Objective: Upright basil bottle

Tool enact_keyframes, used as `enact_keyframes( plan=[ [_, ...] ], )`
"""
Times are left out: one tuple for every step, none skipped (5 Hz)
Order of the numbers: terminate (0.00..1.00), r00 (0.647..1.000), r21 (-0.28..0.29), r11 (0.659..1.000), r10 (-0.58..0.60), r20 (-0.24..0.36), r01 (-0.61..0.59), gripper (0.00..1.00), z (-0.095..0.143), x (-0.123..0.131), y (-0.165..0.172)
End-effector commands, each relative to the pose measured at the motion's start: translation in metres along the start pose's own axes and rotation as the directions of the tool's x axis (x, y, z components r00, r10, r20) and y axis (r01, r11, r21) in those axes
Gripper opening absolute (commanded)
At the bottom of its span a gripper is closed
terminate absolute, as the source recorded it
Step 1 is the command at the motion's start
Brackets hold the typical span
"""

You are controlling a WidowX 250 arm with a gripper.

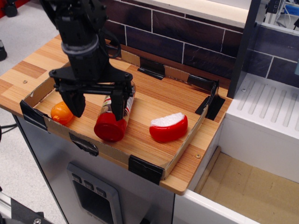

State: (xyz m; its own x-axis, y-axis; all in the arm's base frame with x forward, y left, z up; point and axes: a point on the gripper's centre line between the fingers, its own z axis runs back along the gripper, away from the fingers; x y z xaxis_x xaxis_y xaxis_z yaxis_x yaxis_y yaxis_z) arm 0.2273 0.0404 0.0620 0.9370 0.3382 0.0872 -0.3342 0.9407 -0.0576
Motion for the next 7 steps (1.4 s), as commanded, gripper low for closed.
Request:
enact_keyframes(
  plan=[
    [0.00,1.000,0.026,1.000,0.012,0.017,-0.013,1.00,-0.014,0.003,0.000],
    [0.00,0.999,0.031,0.999,0.025,0.020,-0.026,1.00,-0.019,0.009,-0.001],
    [0.00,0.999,0.043,0.999,0.030,0.030,-0.031,1.00,-0.026,0.010,0.000],
    [0.00,0.999,0.048,0.998,0.029,0.034,-0.030,1.00,-0.034,0.011,0.001],
    [0.00,0.998,0.050,0.998,0.033,0.045,-0.035,1.00,-0.039,0.012,0.001],
    [0.00,0.999,0.049,0.998,0.033,0.028,-0.035,1.00,-0.039,0.011,0.000],
    [0.00,0.998,0.042,0.998,0.041,0.043,-0.043,0.00,-0.039,0.009,0.002]
  ],
)
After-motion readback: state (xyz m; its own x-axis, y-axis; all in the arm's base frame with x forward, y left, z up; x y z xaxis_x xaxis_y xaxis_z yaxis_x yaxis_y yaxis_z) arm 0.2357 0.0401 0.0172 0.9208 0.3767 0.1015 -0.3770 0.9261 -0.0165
